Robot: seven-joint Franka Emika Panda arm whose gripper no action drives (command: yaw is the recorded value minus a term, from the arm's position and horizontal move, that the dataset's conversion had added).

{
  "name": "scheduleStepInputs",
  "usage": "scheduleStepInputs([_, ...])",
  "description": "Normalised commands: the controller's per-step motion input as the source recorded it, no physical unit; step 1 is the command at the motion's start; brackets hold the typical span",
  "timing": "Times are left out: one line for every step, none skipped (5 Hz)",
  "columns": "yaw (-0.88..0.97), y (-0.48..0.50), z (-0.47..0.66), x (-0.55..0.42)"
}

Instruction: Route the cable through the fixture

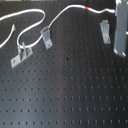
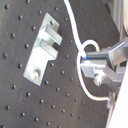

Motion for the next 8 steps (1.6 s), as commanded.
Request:
scheduleStepInputs([-0.65, -0.064, 0.17, -0.018])
scheduleStepInputs([0.0, -0.011, 0.01, -0.002])
scheduleStepInputs([-0.32, 0.026, 0.0, -0.168])
scheduleStepInputs([-0.13, 0.012, -0.16, -0.255])
scheduleStepInputs([-0.25, -0.048, -0.16, -0.209])
scheduleStepInputs([-0.16, 0.001, -0.02, -0.206])
scheduleStepInputs([-0.28, -0.039, 0.05, -0.227])
scheduleStepInputs([-0.12, -0.005, 0.0, -0.05])
